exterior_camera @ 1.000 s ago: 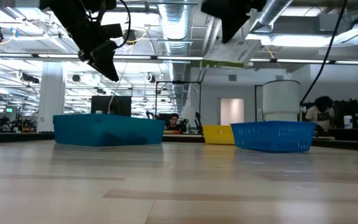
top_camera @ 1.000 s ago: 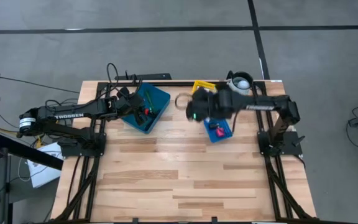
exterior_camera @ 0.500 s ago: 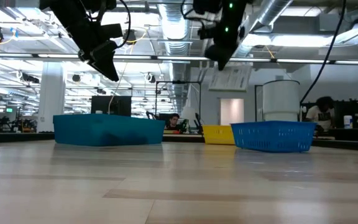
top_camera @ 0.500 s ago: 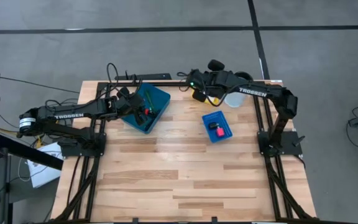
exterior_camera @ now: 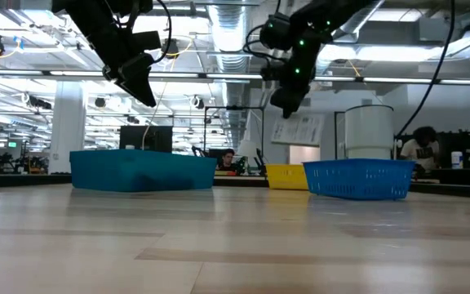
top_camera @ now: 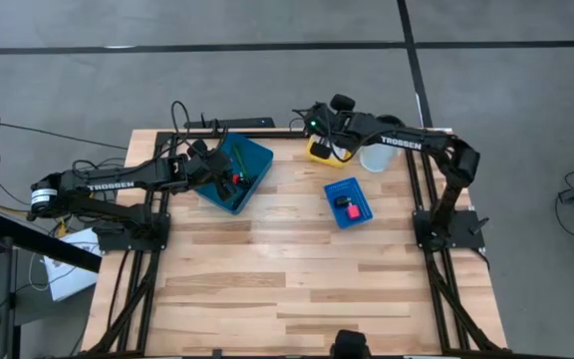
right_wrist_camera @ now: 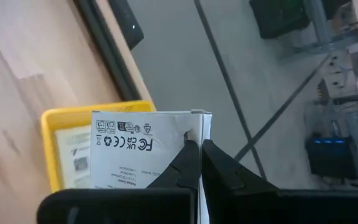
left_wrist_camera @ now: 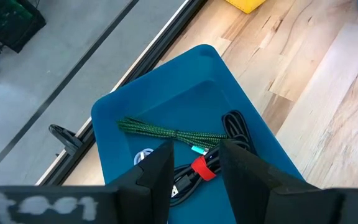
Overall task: Pick and place items into bin
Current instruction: Put the white card reader box into the yellow bin
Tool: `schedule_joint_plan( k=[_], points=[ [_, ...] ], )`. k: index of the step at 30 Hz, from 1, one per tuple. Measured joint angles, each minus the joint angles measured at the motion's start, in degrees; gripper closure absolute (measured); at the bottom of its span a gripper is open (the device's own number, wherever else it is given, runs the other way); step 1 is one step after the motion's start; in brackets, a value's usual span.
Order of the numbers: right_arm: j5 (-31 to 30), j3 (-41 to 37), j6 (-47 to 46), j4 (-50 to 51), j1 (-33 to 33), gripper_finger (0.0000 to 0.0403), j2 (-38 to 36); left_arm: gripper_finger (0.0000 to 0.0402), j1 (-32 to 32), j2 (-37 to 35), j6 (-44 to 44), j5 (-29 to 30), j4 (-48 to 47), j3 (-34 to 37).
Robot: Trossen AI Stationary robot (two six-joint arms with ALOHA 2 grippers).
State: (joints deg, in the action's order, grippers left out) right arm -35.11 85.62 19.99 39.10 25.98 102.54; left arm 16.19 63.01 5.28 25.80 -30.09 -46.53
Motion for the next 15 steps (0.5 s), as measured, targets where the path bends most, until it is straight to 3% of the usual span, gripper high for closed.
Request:
schedule_joint_plan(
  k=[15],
  points=[
    [5.1, -8.1, 4.5, -7.7, 5.1, 0.0403, 0.0, 0.0282, 0.0, 0.0, 0.0, 0.0, 0.0, 0.0]
  ],
)
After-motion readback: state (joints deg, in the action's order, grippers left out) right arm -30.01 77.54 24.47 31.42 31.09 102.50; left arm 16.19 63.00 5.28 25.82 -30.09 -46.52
